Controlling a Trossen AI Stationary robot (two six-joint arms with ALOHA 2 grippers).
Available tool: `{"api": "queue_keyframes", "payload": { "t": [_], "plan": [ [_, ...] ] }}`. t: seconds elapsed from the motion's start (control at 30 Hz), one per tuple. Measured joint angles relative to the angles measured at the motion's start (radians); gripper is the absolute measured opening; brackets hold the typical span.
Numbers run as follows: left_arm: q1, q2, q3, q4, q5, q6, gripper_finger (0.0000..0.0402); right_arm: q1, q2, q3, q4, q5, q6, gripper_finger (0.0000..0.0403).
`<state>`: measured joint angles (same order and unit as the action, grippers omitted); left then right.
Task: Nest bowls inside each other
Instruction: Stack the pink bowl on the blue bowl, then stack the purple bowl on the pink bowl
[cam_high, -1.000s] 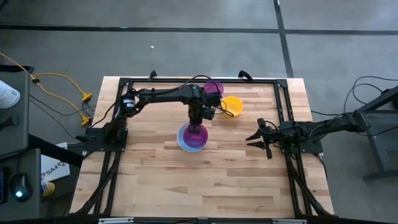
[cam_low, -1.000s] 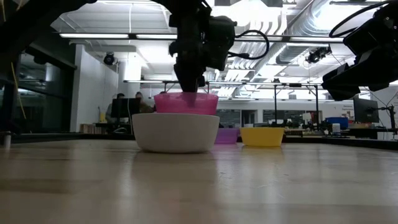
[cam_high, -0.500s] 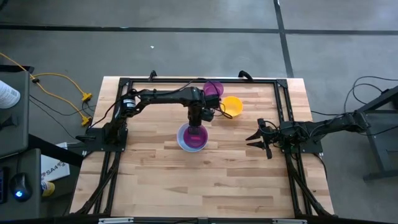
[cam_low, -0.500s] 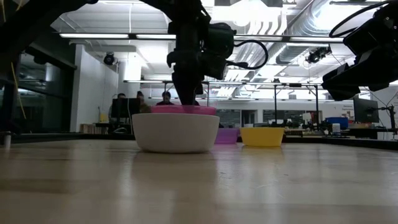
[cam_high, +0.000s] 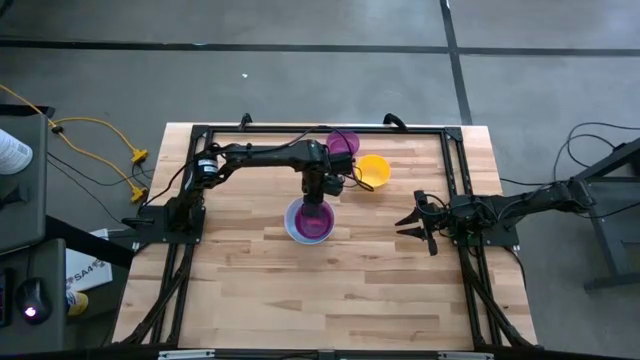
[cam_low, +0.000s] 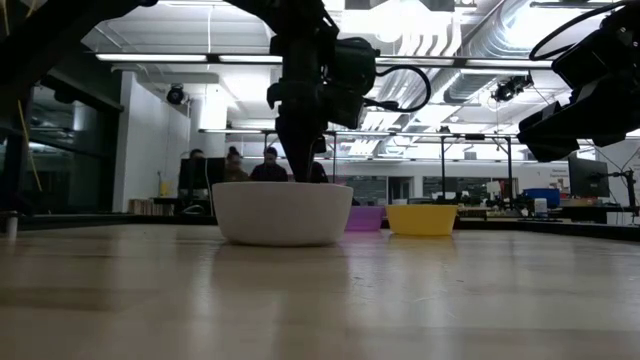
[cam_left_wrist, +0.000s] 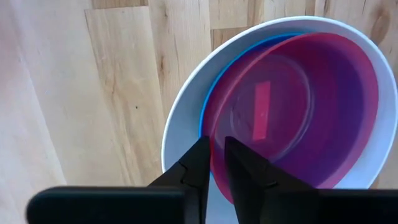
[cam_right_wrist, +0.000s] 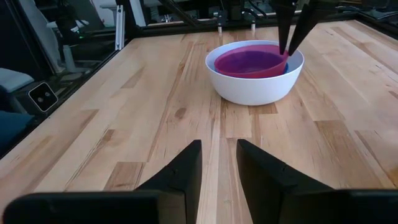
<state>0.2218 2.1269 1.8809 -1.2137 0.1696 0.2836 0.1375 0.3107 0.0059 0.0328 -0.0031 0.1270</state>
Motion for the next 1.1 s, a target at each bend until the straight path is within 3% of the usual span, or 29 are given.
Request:
{"api": "queue_keyframes", "payload": {
  "t": [0.63,1.1],
  "plan": [
    [-0.007,-0.011,0.000,0.024,-0.001,0.000,0.0068,0.000,0.000,0.000,0.000,0.000,0.000,0.0094],
    [-0.013,-0.136,-0.014,-0.086,-0.006,-0.011,0.0068,0.000,0.000,0.000,0.000,0.000,0.000,0.0094]
  ]
}}
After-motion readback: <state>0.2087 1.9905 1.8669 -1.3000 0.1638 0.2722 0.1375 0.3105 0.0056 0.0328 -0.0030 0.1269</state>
